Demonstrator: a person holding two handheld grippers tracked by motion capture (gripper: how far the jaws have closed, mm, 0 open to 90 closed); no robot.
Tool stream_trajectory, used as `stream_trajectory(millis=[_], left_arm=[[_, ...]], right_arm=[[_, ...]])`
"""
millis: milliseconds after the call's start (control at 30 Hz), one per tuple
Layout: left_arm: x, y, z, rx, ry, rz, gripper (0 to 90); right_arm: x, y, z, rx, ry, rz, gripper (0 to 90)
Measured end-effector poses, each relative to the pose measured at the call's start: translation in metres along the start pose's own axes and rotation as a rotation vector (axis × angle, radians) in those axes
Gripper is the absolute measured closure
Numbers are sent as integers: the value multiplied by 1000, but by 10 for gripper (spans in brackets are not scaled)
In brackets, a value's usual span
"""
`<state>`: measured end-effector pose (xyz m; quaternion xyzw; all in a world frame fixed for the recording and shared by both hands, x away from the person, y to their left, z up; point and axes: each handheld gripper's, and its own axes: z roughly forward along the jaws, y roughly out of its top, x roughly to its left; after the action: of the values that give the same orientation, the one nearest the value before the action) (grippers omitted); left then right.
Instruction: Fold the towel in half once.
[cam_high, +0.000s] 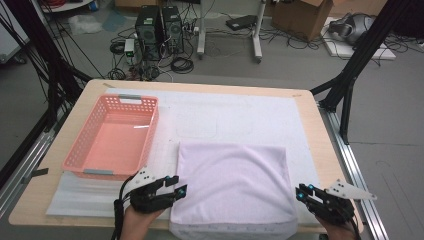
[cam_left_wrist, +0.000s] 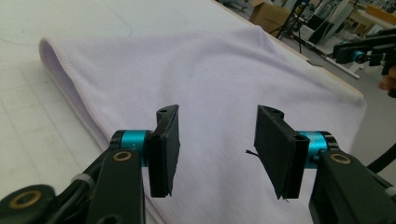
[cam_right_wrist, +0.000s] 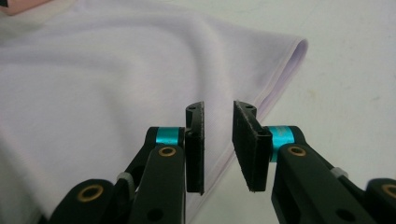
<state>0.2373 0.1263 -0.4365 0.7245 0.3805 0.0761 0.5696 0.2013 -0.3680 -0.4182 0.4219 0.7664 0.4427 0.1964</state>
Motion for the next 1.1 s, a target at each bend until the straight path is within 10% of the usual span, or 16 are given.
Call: stream_trajectory(millis=[567, 700, 867, 1100], left_arm=[[52, 36, 65, 67, 142, 5, 578], [64, 33, 72, 102, 200, -59, 584], [67, 44, 85, 201, 295, -15, 628], [69, 46, 88, 169, 400, 1, 724]], right_arm=[[-41, 49, 111, 105, 5, 6, 774], [-45, 51, 122, 115, -1, 13, 779], [-54, 49, 130, 121, -42, 34, 811], [-71, 47, 123, 118, -167, 74, 828]])
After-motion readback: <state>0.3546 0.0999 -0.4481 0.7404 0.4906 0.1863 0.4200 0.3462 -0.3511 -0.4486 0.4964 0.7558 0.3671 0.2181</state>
